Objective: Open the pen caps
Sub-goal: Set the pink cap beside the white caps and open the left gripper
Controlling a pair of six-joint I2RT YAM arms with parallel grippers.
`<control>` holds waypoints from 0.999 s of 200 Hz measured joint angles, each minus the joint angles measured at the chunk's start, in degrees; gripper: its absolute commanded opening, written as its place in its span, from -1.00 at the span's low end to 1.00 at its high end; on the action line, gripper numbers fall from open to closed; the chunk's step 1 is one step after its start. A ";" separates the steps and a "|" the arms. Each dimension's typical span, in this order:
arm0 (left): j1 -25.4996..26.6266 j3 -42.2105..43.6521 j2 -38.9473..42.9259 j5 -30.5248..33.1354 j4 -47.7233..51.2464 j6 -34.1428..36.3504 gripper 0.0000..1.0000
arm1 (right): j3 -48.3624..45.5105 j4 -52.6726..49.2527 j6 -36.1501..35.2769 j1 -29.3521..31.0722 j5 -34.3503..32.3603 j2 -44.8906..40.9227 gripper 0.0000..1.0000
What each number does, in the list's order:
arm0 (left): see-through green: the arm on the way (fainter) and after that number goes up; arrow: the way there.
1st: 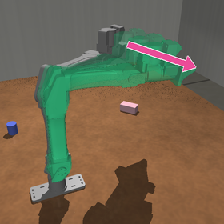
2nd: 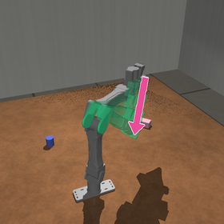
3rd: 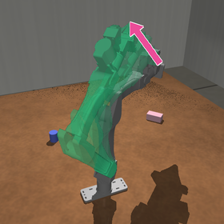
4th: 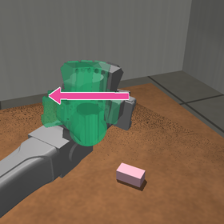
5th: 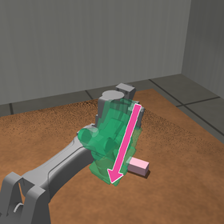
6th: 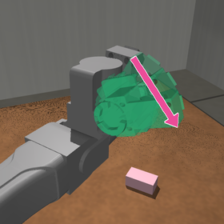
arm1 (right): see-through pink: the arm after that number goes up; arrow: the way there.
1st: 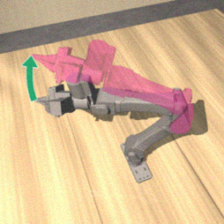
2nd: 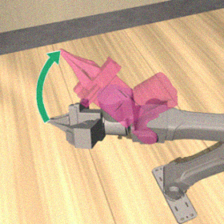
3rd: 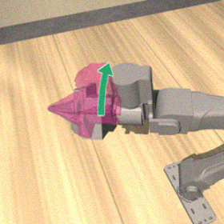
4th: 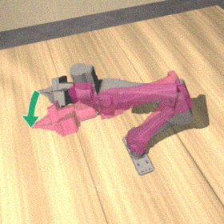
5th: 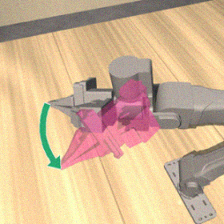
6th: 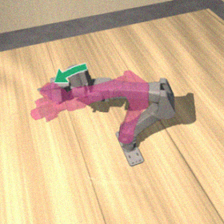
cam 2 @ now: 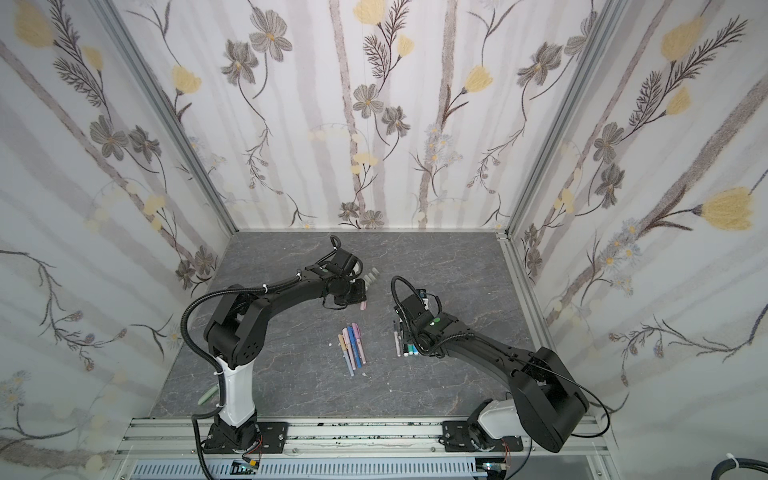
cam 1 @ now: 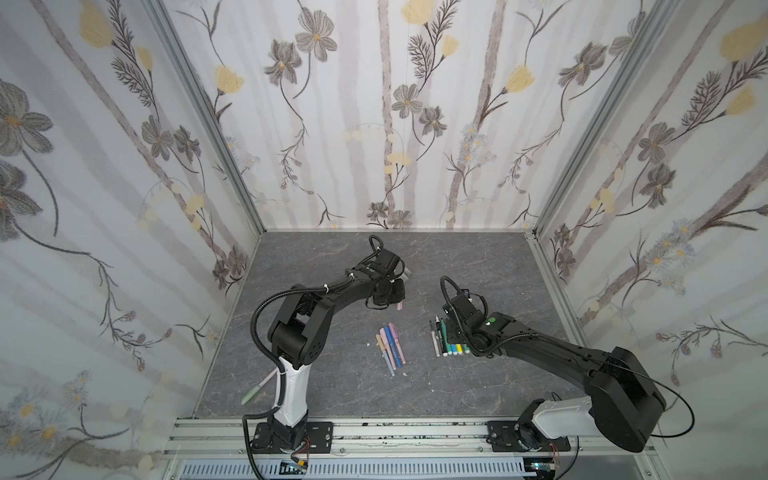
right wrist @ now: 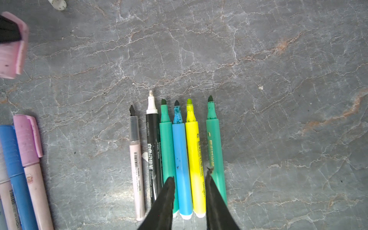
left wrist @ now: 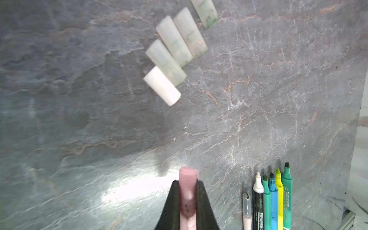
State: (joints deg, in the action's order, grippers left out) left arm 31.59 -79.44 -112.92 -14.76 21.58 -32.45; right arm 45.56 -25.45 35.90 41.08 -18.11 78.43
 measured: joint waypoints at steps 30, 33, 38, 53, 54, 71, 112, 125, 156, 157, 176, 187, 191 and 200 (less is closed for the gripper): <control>-4.22 6.58 4.07 1.03 -3.06 -1.97 -0.93 | 0.00 0.11 0.00 0.00 0.20 0.15 -0.44; -4.66 7.23 4.37 1.27 -3.39 -2.32 -0.93 | 0.00 0.15 0.00 0.00 0.20 0.17 -0.44; -5.25 8.15 4.79 1.36 -4.04 -2.67 -0.93 | 0.00 0.22 0.00 0.00 0.22 0.24 -0.44; -6.51 10.21 5.53 1.42 -6.21 -4.35 -0.92 | 0.02 0.37 0.00 0.00 0.24 0.31 -0.44; -6.60 10.36 5.57 1.40 -6.43 -4.57 -0.92 | 0.02 0.37 0.00 0.00 0.24 0.31 -0.44; -7.39 11.45 5.73 1.25 -9.38 -6.95 -0.91 | 0.11 0.39 0.00 0.00 0.26 0.31 -0.44; -7.69 11.85 3.54 1.27 -17.40 -13.38 -0.91 | 0.11 0.37 0.00 0.00 0.24 0.20 -0.44; -7.52 11.72 2.21 1.29 -18.82 -15.28 -0.90 | -0.04 0.35 -0.02 0.00 0.22 -0.13 -0.44; -6.88 10.29 -0.42 1.64 -21.29 -18.32 -0.88 | -0.37 0.13 -0.22 -0.07 0.20 -0.28 -0.44; -6.86 10.27 -0.44 1.64 -21.33 -18.40 -0.87 | -0.37 0.13 -0.22 -0.07 0.20 -0.28 -0.44; -6.56 10.19 -1.14 1.79 -22.34 -19.71 -0.86 | -0.48 0.11 -0.42 -0.11 0.22 -0.28 -0.44; -6.45 10.16 -1.46 2.12 -22.86 -20.28 -0.84 | -0.55 0.13 -0.39 -0.11 0.22 -0.28 -0.44; -6.43 10.16 -1.60 2.14 -23.04 -20.44 -0.84 | -0.57 0.17 -0.39 -0.11 0.22 -0.28 -0.44; -6.40 10.05 -1.86 2.29 -23.10 -20.65 -0.82 | -0.63 0.20 -0.39 -0.11 0.24 -0.28 -0.44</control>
State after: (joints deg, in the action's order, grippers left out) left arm 25.19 -69.38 -114.78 -12.47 -1.52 -53.10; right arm 44.93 -25.26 35.51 40.97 -17.87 78.15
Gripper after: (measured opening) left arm 0.094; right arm 0.281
